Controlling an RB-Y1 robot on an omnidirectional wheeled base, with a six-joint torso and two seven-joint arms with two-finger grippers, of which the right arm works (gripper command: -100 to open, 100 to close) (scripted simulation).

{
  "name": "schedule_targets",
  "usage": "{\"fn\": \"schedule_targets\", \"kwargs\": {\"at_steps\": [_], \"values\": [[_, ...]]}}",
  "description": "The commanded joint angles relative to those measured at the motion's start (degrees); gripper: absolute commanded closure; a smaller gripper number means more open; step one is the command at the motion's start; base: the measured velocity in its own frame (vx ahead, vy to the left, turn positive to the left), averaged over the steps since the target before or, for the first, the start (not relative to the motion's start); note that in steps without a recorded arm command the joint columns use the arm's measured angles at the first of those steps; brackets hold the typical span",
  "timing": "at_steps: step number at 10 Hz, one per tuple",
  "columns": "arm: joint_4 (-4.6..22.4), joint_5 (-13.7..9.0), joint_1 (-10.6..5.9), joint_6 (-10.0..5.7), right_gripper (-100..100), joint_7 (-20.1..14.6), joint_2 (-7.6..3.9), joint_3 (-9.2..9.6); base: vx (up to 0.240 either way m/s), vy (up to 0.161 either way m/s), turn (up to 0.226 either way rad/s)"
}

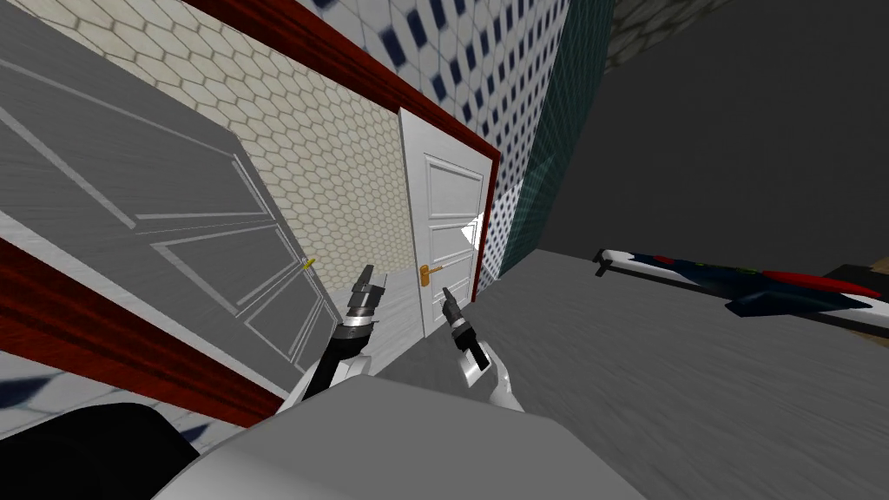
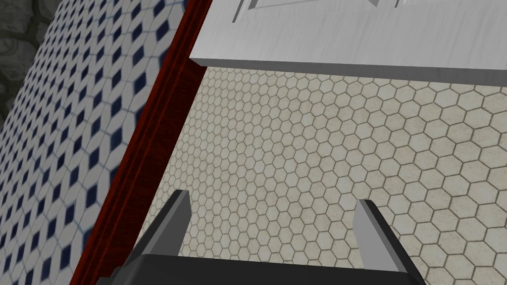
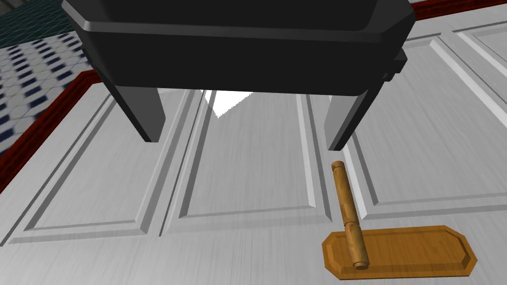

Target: Push the door open

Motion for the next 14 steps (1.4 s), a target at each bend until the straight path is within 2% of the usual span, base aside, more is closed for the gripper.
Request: {"fn": "schedule_targets", "kwargs": {"at_steps": [1, 2, 5, 8, 9, 13, 14], "values": [[2.1, -0.01, -1.44, 0.63, -100, -0.34, 0.42, 1.33, 0.171, -0.011, -0.045], [2.1, -0.01, -1.44, 0.63, -100, -0.34, 0.42, 1.33, 0.101, -0.021, -0.012], [6.33, -0.14, -4.21, 1.46, -100, -1.27, 0.71, 4.09, 0.135, -0.019, -0.043], [9.39, -0.23, -6.2, 2.05, -100, -1.94, 0.98, 6.08, 0.146, -0.012, -0.038], [11.29, -0.29, -7.44, 2.42, -100, -2.36, 1.19, 7.32, 0.168, -0.002, -0.063], [16.53, -0.45, -10.87, 3.44, -100, -3.51, 1.89, 10.74, 0.225, -0.002, -0.047], [15.95, -0.43, -10.32, 2.96, -100, -3.33, 1.76, 10.18, 0.107, 0.009, -0.005]]}}
